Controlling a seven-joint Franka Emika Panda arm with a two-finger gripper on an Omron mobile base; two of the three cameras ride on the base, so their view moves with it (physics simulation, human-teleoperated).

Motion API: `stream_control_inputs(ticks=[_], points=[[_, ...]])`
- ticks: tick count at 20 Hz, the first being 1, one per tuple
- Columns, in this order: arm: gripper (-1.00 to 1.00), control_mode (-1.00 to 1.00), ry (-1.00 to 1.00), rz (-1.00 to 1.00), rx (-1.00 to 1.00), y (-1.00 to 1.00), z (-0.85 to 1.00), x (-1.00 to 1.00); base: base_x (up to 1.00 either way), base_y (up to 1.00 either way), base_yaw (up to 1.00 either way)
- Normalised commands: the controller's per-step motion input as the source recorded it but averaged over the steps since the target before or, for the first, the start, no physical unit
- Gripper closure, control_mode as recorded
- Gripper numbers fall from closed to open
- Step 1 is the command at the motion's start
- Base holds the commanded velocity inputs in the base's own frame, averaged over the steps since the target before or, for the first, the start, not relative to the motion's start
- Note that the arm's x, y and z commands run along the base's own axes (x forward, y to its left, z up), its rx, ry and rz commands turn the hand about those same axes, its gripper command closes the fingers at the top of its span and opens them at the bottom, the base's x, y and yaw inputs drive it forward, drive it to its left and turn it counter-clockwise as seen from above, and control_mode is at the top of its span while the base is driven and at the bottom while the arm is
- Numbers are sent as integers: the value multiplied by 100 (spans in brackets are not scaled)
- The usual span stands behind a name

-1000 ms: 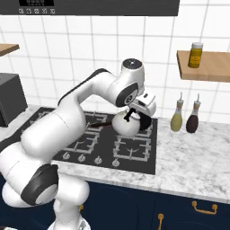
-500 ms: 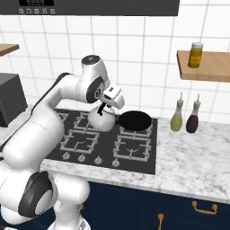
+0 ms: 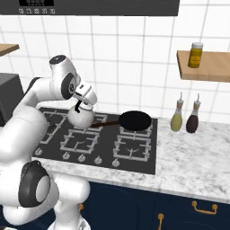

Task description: Pick the kettle from the counter and place it on a stove burner. Then turn the burner on.

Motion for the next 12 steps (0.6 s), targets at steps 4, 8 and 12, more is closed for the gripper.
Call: stream_control_inputs(ticks=[4, 8, 12], points=[[100, -100, 0, 0, -8, 100, -14, 29, 0, 0, 0], [100, -100, 0, 0, -11, 100, -27, 39, 0, 0, 0], [100, -100, 0, -7, -18, 100, -28, 56, 0, 0, 0]])
